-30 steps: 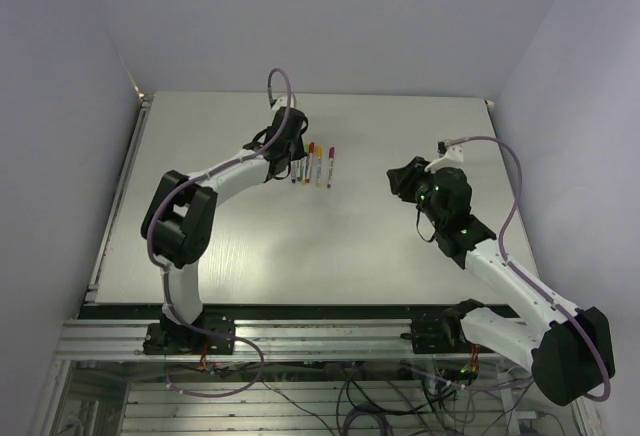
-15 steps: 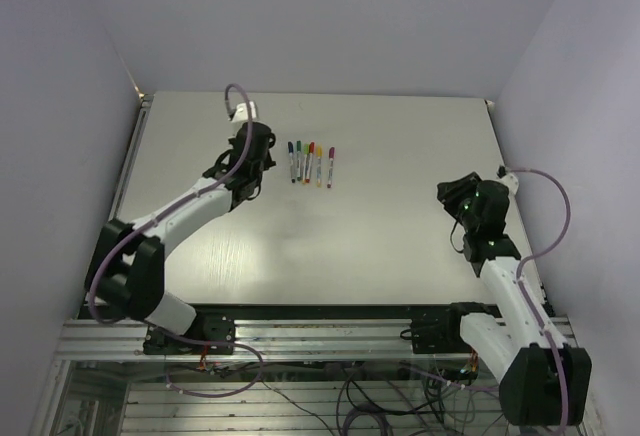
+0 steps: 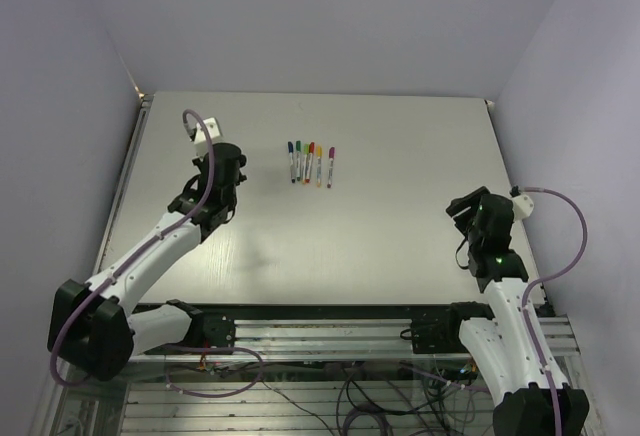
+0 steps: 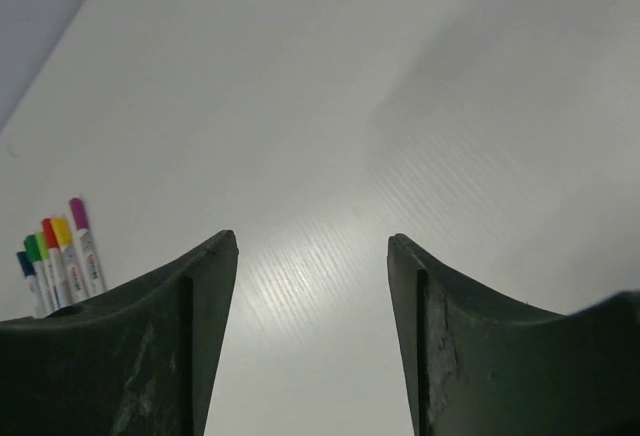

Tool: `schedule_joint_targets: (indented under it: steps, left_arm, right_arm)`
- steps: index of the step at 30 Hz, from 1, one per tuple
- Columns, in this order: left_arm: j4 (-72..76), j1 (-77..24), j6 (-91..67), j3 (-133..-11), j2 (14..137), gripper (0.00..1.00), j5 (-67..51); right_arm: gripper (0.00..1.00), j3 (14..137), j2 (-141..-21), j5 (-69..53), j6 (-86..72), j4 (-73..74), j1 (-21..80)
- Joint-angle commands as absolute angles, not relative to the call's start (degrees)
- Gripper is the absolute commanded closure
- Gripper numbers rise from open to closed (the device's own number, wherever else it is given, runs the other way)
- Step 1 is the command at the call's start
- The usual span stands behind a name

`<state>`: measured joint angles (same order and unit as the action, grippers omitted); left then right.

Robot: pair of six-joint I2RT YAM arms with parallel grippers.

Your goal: Insert the pens into the pen caps

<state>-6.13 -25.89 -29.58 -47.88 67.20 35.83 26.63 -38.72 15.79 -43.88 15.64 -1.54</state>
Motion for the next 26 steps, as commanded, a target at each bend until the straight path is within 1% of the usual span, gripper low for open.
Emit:
schedule_joint_targets:
  steps: [1,4,7,11,17,22,26]
  left_arm:
    - [-9.22,-25.4,-30.29,-46.67,64.28,0.73,39.01]
    - [-10.27,-25.33,-30.41,-46.15,63.18,0.73,39.7]
    - [-11.01,-25.31,-30.48,-45.8,62.6,0.72,39.88]
    - [-11.17,-25.31,-30.88,-45.74,62.83,0.72,39.79]
    - [-10.95,-25.22,-31.04,-45.85,63.46,0.72,39.36]
    - [-10.69,-25.22,-31.03,-46.52,64.32,0.72,39.29]
    - [-10.58,-25.22,-30.86,-46.91,64.72,0.72,39.44]
  right_arm:
    - [0.37,30.0,-38.73,18.37,-42.15,20.47,-1.99]
    - [0.34,31.41,-39.46,19.82,-42.2,23.07,-1.95]
    - [0.33,32.19,-39.61,21.08,-42.42,24.62,-2.01]
    - [0.33,31.93,-38.57,21.91,-43.15,25.17,-2.02]
    - [0.32,31.57,-36.87,26.92,-46.82,26.89,-2.0]
    - [0.34,32.0,-38.3,29.76,-49.11,28.87,-1.99]
    - [0.33,32.25,-37.85,29.8,-48.85,29.15,-1.98]
